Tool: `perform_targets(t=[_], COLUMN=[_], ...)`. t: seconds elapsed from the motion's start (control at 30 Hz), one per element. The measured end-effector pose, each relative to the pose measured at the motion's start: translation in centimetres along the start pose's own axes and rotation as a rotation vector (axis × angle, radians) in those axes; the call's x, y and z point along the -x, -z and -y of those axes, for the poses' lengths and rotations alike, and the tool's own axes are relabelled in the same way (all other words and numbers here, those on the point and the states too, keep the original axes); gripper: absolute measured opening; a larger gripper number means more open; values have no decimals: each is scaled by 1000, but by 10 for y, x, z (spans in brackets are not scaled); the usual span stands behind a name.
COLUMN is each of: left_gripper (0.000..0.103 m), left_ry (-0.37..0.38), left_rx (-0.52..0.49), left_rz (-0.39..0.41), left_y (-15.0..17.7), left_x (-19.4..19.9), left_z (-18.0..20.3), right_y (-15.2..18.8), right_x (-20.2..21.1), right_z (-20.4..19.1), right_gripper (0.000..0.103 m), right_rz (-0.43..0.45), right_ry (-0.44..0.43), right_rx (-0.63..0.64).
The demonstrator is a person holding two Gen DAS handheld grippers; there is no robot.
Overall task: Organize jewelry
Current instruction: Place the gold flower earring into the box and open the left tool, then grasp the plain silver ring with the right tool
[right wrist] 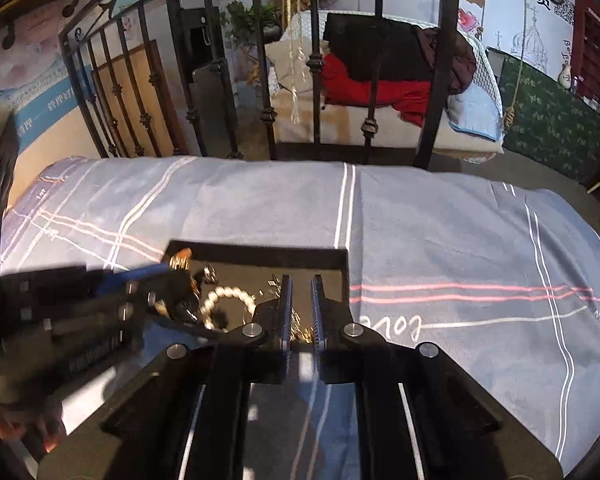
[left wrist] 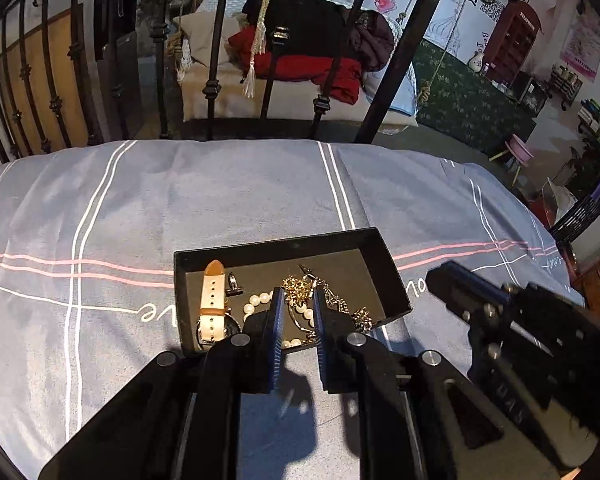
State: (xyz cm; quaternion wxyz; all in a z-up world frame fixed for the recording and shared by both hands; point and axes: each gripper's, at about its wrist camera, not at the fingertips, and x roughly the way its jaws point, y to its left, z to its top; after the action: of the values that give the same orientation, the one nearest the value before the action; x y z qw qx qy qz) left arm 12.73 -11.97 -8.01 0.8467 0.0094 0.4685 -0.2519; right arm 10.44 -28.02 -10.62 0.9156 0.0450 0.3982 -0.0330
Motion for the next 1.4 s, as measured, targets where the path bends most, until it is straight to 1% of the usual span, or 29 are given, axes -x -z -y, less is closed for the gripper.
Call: perform_targets(t=[0.07,0.1,0.13,0.17,0.2,0.23,0.27,0.3,0.37,0.4,0.43,0.47,0.5,0.6,0.63,0.67,0.7,0.8,0.93,1.07,1.13,1.23,1.4], left_gripper=[14,15,18,28,31,31,35,38,39,41,45,52,56,61,62,65,68,68,69,70,70,70,70], left_ry=[2,-6,-12,-8,-8,-11,-9,-8,-20,-30,-51,-78,-113,-165,-193,-207,-213,-194,-199,-202,-204,-212,-218], left_rx=[-9,-16,-22,-24,-28,-34,-37,-35,-27,-22,-20,-19,-14,-11,-6,-4,6,63,47,48,54,56,65], left_rz=[-31,-33,-29,-21,-11,-5,-4,-3,0,-2,-5,-4,-1,-19,-20,-22,-29,-60,-82,-81,-82,-84,-112], left_y=[-2,1,3,5,7,11,14,18,29,36,46,55,67,100,111,120,128,154,177,187,189,189,195], left_x=[-7,-7,-5,-1,3,7,11,15,27,33,40,46,52,62,66,70,73,79,84,86,85,79,62], left_z=[1,1,2,2,1,2,1,1,-2,-4,-5,-5,-6,-7,-9,-10,-13,-19,-12,-8,-7,-5,-5], right_y=[11,16,21,25,30,34,38,42,50,54,59,65,71,94,101,107,113,138,167,190,198,205,211], right_x=[-3,-4,-5,-5,-4,-3,1,4,14,20,29,35,41,60,66,71,76,86,91,91,88,82,71], right_z=[4,5,6,6,6,6,6,5,2,0,-1,-3,-6,-17,-19,-22,-23,-29,-40,-48,-47,-46,-44], right_gripper=[11,12,16,32,43,61,64,64,64,64,64,64,64,65,67,74,78,79,79,80,80,80,80], right_rz=[-26,-34,-42,-46,-47,-45,-40,-37,-38,-35,-34,-37,-41,-52,-58,-62,-65,-79,-122,-160,-180,-192,-210], right_ry=[-2,0,1,4,5,11,18,15,10,7,1,-2,-4,5,14,28,40,35,30,38,29,40,34], right_rx=[-6,-6,-5,-4,-4,-4,-3,0,8,9,5,1,3,11,2,-14,-31,-44,-20,17,5,4,-5])
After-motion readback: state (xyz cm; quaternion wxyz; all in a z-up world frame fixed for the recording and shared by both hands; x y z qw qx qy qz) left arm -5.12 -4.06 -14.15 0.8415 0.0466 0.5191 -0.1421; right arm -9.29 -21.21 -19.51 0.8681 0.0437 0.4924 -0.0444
